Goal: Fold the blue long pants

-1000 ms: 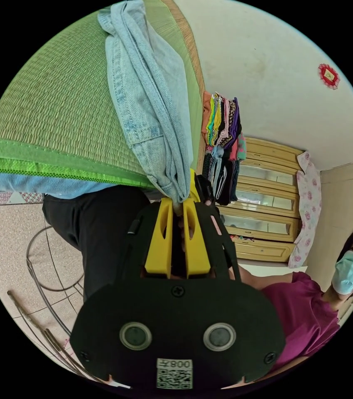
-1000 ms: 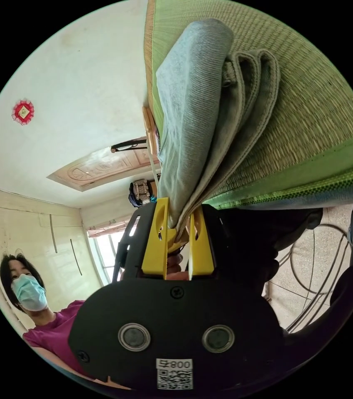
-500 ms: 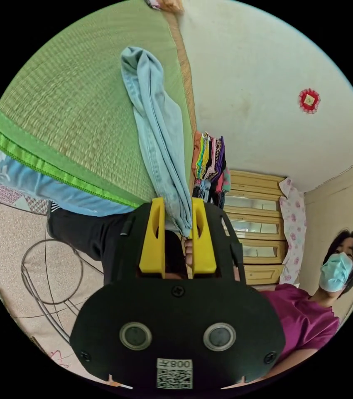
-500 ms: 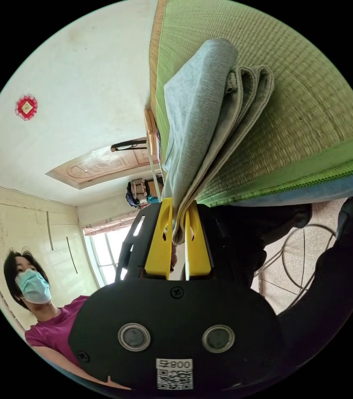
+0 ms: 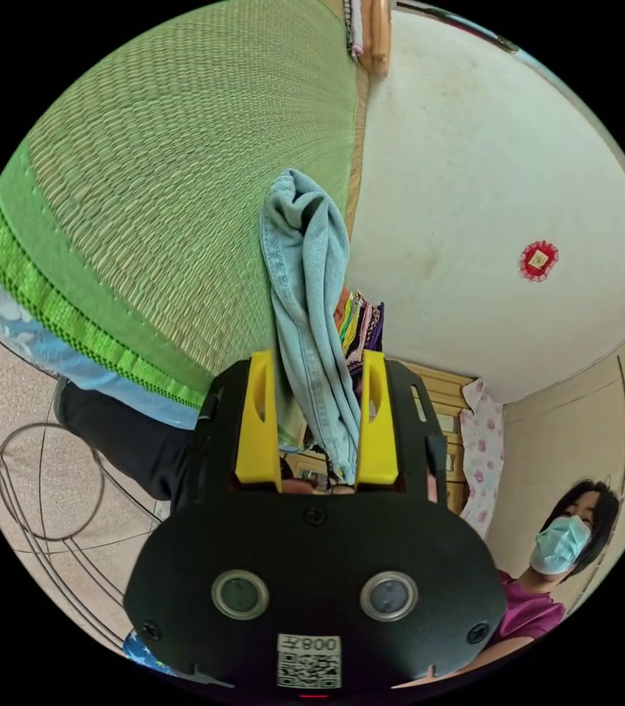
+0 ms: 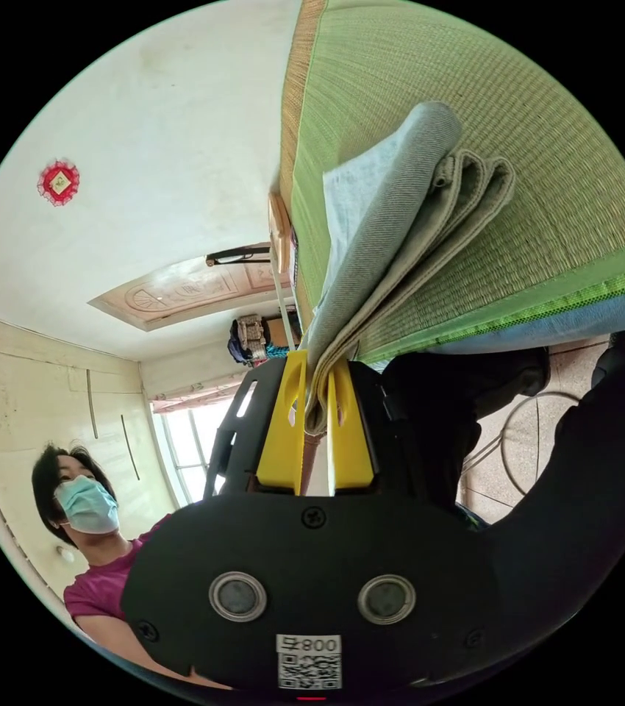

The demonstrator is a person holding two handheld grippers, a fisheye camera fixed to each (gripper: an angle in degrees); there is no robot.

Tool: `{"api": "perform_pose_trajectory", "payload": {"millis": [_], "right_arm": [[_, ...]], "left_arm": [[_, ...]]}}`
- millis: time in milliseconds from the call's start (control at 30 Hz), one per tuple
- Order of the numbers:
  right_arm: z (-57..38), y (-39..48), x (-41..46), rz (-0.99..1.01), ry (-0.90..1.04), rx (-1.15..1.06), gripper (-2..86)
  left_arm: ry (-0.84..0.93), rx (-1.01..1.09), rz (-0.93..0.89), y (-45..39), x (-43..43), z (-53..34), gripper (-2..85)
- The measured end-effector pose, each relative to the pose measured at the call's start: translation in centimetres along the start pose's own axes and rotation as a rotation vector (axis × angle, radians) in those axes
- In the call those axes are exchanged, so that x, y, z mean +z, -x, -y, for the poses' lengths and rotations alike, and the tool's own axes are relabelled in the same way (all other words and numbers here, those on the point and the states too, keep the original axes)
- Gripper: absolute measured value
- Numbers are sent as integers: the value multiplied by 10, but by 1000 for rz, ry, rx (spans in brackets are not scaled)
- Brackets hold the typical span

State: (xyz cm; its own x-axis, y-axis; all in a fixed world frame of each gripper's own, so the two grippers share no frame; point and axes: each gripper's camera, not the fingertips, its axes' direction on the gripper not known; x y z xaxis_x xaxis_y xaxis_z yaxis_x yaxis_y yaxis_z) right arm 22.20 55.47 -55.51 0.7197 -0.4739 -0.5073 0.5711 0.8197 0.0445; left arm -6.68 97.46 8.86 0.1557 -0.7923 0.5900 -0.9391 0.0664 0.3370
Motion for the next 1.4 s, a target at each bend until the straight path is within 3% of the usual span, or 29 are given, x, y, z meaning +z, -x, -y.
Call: {"api": "perform_pose_trajectory", "payload": {"millis": [333,700,1033,1400], "right_arm": [[7,28,-9,-18,-12,-32,19],[-10,22,-24,-29,-39,-29,16],[-30,2,-46,-57,-54,-35,19],[-62,-39,-70,-29,-83,-22,17]], "left_arm": [[-48,-37,-198,11,13,-6,178],[-40,-82,-188,10,26,3,148],[-21,-92,-143,-17,38,-3,50],[-1,-68,-69,-72,67,6,108]]}}
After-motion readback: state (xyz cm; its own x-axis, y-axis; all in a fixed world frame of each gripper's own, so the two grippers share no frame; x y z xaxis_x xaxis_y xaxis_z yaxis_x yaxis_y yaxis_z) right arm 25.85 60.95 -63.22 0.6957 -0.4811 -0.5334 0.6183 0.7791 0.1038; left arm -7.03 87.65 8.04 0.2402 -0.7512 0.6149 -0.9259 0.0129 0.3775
